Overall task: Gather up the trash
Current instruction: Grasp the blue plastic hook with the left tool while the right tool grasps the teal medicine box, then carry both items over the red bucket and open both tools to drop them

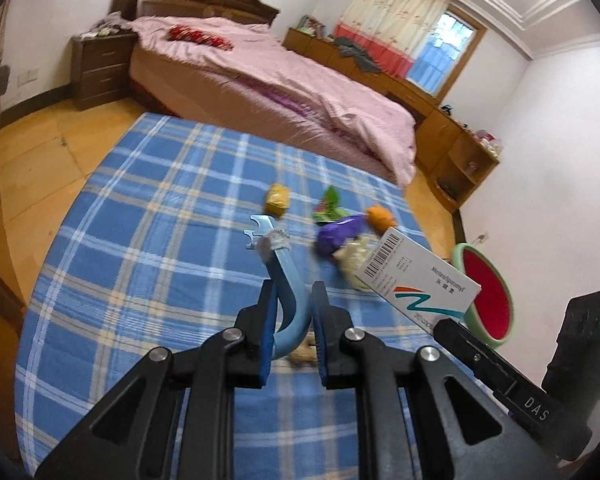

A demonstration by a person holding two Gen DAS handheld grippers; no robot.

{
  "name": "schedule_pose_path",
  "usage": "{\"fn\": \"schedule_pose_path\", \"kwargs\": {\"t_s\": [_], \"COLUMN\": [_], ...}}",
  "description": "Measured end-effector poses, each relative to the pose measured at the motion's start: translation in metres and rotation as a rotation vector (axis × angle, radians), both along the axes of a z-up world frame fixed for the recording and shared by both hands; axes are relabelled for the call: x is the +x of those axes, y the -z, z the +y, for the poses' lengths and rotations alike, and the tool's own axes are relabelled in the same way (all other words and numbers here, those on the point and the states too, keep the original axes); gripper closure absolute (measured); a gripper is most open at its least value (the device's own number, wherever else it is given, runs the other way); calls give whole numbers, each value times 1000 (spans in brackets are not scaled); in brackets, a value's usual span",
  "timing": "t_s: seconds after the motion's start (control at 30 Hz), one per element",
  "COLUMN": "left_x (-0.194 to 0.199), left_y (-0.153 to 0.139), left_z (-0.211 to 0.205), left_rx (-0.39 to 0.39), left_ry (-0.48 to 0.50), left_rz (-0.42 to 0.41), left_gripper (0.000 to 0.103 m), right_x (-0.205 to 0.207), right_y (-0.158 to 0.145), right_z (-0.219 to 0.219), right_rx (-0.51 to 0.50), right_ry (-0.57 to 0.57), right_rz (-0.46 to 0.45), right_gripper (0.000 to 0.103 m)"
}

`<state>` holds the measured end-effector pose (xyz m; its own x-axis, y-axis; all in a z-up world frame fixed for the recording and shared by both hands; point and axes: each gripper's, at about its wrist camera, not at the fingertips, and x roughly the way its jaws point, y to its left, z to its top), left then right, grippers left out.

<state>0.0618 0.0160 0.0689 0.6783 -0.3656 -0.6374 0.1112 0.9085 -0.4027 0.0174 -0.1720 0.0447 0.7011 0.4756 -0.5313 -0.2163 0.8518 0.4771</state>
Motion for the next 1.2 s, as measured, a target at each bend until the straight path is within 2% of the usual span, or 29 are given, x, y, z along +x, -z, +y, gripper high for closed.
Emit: {"fn": "schedule_pose_path", "kwargs": {"t_s": [0.4,0.7,1.2], "left_x": [-22,-6,31], "left_y": [-26,-28,-21], "left_z": [-57,-114,-255], "left_rx": [-3,2,54], "left_ry": [137,249,505], "left_rz": [-61,-54,-65], "left_gripper": [87,87,87], "right_x": [-55,-75,-81], "right_y": [-29,-27,-3], "right_z": [-74,-123,-214], "right_rx": [45,74,90], "right_ry": [181,313,532], "right_rz": [-101,-114,-69], "right_gripper": [85,85,85]}}
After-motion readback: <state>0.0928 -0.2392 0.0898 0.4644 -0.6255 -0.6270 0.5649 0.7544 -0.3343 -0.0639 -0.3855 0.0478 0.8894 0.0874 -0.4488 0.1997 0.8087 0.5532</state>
